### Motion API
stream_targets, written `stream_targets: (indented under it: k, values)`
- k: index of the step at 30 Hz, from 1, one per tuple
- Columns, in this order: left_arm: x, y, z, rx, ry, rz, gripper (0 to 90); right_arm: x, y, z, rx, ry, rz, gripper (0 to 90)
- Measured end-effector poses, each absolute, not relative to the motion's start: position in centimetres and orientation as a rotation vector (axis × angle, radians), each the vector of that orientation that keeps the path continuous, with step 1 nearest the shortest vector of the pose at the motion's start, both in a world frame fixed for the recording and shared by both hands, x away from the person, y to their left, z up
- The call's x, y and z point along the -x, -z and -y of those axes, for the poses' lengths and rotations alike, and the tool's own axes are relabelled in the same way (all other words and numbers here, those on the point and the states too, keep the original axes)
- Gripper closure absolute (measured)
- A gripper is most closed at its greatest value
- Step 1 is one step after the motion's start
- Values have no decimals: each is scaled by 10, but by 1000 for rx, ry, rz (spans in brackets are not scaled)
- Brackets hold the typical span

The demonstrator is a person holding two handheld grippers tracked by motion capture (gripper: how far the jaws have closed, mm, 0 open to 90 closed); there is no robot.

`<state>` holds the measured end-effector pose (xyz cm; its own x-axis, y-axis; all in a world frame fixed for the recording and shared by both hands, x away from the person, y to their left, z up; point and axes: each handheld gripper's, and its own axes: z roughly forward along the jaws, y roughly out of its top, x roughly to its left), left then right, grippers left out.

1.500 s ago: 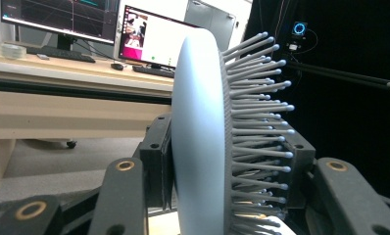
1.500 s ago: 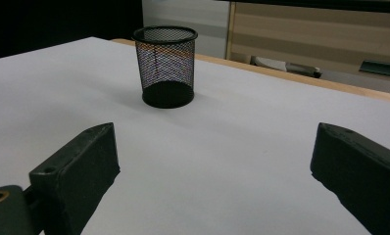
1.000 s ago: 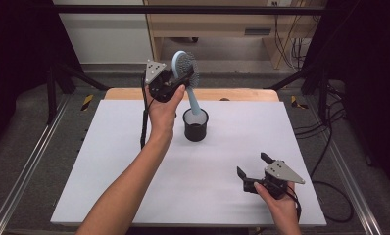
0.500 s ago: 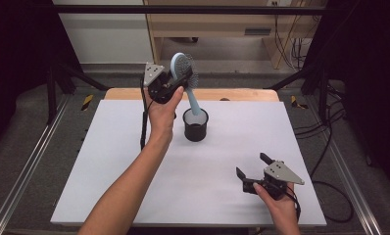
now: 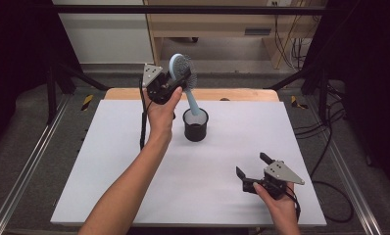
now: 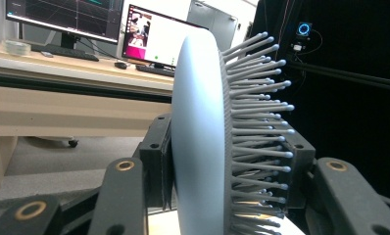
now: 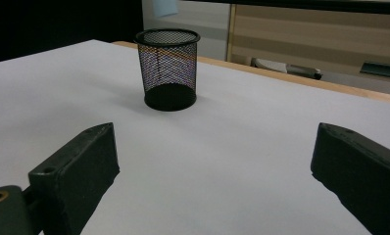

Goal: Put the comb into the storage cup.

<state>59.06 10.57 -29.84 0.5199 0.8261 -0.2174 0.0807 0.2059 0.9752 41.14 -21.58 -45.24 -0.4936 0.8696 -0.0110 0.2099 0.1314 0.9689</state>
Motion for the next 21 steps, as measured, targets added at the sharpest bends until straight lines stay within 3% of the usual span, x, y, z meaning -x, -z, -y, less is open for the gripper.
stream_targets:
  k: [21]
  values:
    - [-592, 307, -99, -1291, -633, -910, 507, -412, 452, 216, -1040, -1393, -1797, 38]
